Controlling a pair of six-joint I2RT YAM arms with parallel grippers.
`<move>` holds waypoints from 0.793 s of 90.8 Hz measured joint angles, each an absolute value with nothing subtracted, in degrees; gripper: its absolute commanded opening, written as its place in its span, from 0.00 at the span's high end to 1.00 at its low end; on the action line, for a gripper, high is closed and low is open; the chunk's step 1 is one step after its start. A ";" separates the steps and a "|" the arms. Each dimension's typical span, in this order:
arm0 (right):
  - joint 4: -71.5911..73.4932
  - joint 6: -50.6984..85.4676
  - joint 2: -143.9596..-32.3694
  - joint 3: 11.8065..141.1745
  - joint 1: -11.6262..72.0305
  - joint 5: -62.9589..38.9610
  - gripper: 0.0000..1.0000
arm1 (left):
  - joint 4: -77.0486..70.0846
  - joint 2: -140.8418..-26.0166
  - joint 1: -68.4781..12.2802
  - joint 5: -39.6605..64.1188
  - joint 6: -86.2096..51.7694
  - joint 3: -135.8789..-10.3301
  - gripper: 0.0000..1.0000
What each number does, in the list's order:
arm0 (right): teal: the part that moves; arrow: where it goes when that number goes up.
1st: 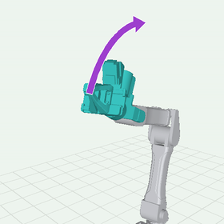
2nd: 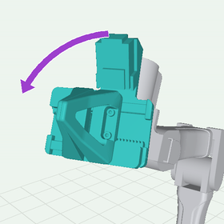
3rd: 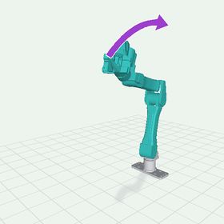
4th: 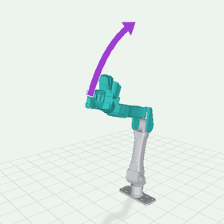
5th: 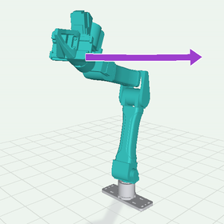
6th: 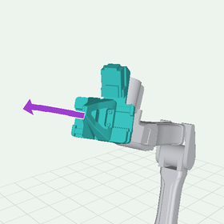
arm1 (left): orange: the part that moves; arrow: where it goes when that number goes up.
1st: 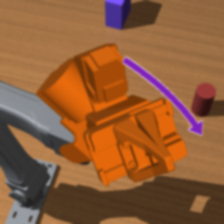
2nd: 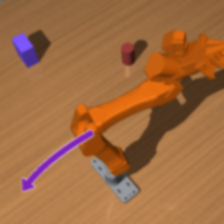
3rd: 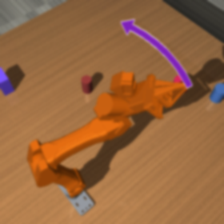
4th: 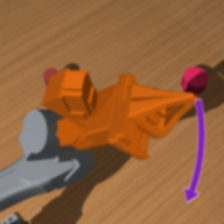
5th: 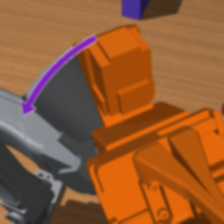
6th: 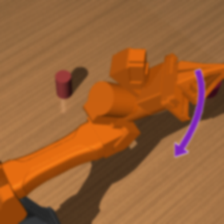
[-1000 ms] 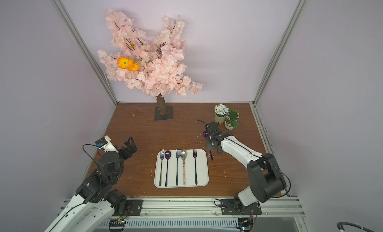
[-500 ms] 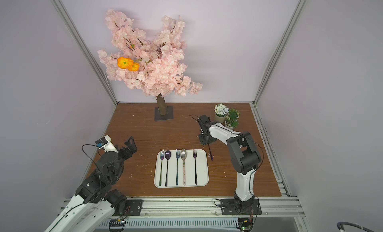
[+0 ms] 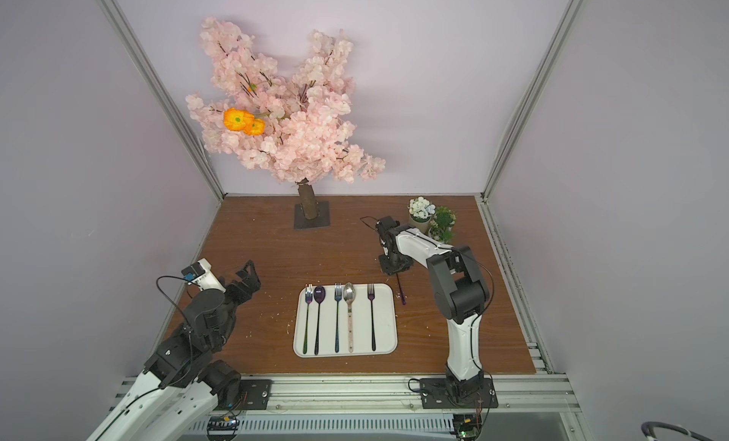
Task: Set the spoon and fork side by side
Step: Pick up the spoon from the center of the board.
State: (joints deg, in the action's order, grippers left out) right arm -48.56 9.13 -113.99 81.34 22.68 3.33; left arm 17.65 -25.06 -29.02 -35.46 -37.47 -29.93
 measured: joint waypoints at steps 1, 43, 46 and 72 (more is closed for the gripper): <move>-48.60 9.06 -114.06 81.41 22.65 3.22 0.66 | 17.65 -25.06 -29.02 -35.46 -37.47 -29.93 0.00; -47.94 7.86 -114.21 81.23 21.61 0.91 1.00 | 17.87 -23.51 -29.02 -36.32 -37.50 -29.93 0.00; -47.75 8.03 -114.02 81.08 21.47 0.99 1.00 | 17.93 -23.35 -29.02 -36.38 -37.50 -29.93 0.00; -46.30 8.93 -112.36 79.09 20.71 2.72 1.00 | 18.00 -23.09 -29.02 -36.53 -37.52 -29.93 0.00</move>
